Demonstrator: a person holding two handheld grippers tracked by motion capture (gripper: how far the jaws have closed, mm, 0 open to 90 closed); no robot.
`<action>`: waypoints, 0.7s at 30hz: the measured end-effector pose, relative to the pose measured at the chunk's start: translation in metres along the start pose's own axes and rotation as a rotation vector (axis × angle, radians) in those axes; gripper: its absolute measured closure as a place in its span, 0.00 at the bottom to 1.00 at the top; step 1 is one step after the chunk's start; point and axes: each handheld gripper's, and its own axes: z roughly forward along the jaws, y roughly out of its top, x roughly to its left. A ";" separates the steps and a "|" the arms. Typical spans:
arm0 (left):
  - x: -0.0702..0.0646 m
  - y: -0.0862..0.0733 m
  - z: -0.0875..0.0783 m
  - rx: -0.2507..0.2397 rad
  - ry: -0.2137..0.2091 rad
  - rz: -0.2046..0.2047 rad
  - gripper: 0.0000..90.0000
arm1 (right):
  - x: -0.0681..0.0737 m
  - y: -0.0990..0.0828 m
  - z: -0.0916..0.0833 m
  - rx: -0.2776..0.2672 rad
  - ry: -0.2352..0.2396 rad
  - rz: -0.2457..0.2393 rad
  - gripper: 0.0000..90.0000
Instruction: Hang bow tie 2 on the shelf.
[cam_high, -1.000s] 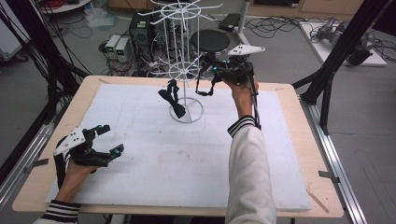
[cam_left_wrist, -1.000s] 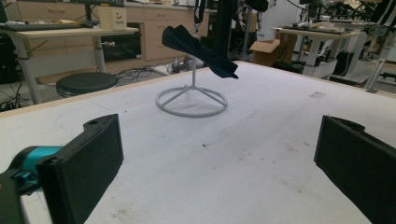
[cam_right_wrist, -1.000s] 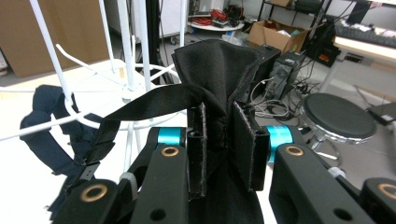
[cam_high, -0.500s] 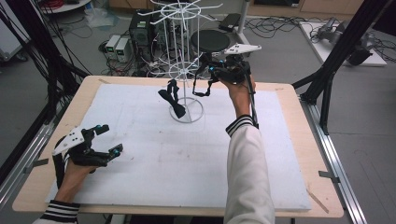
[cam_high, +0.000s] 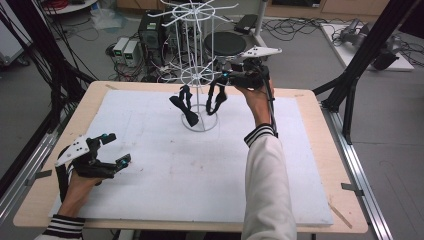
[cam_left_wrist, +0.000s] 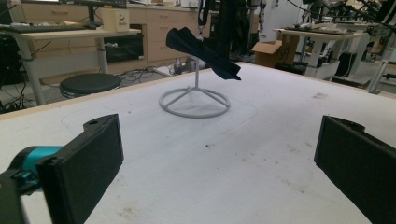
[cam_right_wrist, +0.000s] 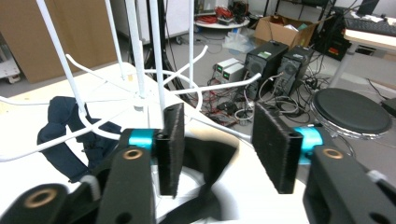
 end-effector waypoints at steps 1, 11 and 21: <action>0.000 0.000 0.000 0.000 0.000 0.001 0.02 | 0.000 0.000 -0.001 -0.001 -0.001 0.007 0.54; 0.000 0.000 0.001 0.004 -0.002 0.005 0.02 | -0.005 0.000 -0.015 -0.059 -0.066 0.120 0.01; -0.001 -0.001 0.000 0.004 0.005 -0.002 0.02 | 0.003 -0.001 -0.051 -0.089 -0.069 0.098 0.01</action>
